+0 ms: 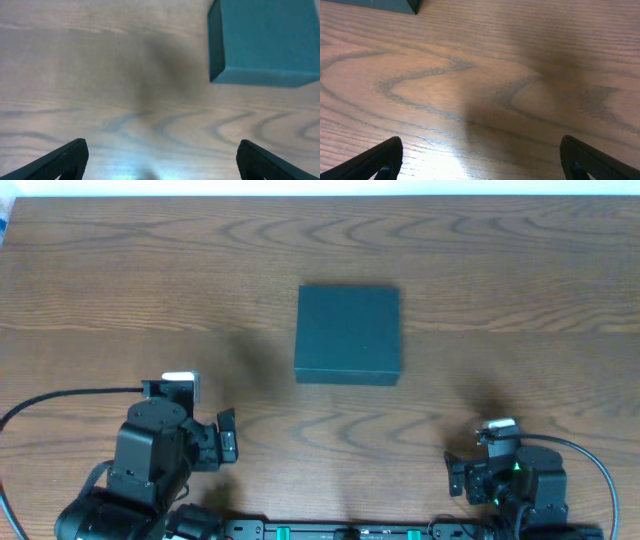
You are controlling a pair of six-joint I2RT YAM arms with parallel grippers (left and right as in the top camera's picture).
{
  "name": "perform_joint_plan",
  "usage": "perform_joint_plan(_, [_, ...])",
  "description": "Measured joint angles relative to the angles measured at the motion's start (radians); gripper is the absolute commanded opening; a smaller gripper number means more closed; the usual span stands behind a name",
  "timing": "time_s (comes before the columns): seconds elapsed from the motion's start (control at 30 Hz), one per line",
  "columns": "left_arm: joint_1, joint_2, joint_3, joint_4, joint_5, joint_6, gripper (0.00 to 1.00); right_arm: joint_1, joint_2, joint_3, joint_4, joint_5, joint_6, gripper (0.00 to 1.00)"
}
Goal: Pack container
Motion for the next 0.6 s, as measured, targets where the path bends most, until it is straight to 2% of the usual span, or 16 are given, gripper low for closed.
perform_joint_plan(0.13, [0.035, -0.048, -0.063, 0.036, 0.002, 0.031, 0.96, 0.0, 0.0, 0.0, 0.0, 0.001, 0.0, 0.99])
perform_joint_plan(0.33, [0.106, -0.211, -0.288, 0.153, 0.031, 0.129, 0.96, 0.0, 0.0, -0.001, 0.0, 0.003, 0.001, 0.99])
perform_joint_plan(0.6, [0.142, -0.388, -0.472, 0.167, 0.046, 0.146, 0.96, 0.0, -0.001, -0.001, 0.0, 0.003, 0.003, 0.99])
